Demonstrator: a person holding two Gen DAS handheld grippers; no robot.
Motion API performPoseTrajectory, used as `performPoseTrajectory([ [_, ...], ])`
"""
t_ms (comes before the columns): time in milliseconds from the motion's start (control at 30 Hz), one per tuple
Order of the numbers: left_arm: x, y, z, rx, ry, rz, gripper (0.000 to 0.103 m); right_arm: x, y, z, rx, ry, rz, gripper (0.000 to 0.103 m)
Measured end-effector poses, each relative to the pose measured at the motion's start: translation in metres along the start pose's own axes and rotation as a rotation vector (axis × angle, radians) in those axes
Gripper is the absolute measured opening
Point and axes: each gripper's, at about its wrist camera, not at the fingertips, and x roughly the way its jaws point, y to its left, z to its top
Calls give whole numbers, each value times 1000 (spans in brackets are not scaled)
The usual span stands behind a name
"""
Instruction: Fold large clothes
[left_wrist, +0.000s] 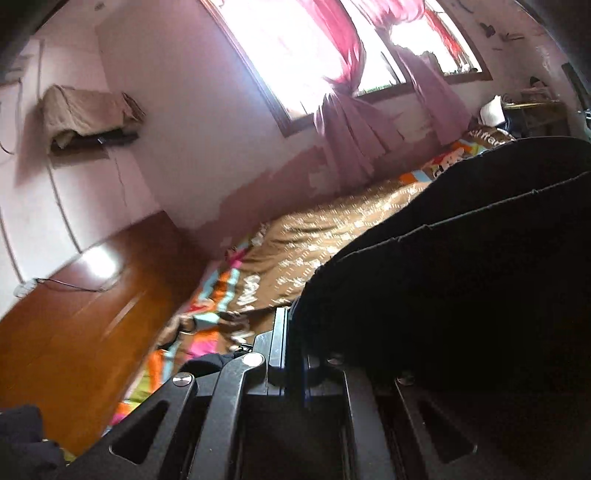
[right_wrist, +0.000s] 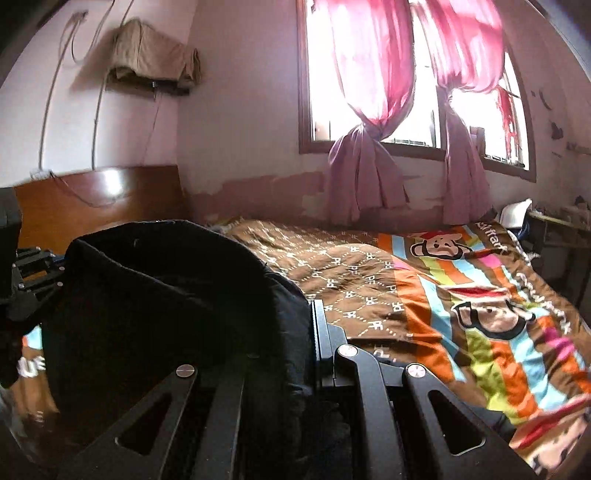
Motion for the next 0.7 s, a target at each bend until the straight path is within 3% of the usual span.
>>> performPoseTrajectory([
  [200,78,-19,-6,24,154,-119,9,77,-6,2,10,158,-17,11],
  [300,94,-19,-16,-1,195,-187,29,104,-8,-12,27,240,-16,18],
  [333,97,-17,-17,-18,201,-209,45,107,-10,-17,37,255,-12,20],
  [367,96,-9,-21,-55,202,-241,64,108,-13,-22,53,267,-9,24],
  [433,96,2,-22,-114,184,-290,75,109,-20,-30,85,281,-8,33],
  [500,90,7,-21,-143,166,-301,78,103,-29,-31,120,265,-28,57],
  [567,85,16,-23,-160,144,-294,85,91,-40,-33,140,239,-54,71],
  [700,71,42,-27,-211,113,-255,88,72,-56,-28,156,182,-92,79],
])
